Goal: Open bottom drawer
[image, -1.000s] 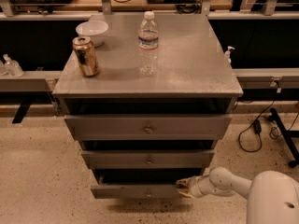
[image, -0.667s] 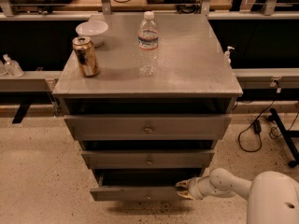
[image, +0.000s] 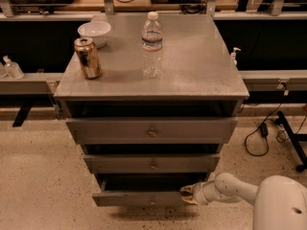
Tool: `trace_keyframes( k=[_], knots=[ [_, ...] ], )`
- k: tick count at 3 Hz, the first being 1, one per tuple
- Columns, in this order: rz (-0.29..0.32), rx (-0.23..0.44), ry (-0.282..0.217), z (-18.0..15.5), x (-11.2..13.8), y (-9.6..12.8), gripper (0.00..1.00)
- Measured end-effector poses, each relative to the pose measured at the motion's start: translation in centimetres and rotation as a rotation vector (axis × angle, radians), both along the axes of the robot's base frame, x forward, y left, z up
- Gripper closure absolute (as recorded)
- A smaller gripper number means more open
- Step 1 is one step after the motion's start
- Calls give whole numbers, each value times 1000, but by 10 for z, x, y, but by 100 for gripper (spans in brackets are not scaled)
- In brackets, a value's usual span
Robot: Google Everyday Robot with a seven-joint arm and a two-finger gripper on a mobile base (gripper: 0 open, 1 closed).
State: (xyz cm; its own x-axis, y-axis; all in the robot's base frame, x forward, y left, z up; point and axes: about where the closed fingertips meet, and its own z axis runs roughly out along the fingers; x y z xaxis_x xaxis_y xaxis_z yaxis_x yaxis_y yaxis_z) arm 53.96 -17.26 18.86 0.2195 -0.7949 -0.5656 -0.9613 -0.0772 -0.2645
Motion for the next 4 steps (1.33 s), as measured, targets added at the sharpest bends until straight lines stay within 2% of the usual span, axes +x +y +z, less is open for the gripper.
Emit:
trace_keyframes(
  k=[3,4],
  knots=[
    [1,1,1,-1,-1,1,12],
    [3,3,4,-2,-2,3,0]
  ],
)
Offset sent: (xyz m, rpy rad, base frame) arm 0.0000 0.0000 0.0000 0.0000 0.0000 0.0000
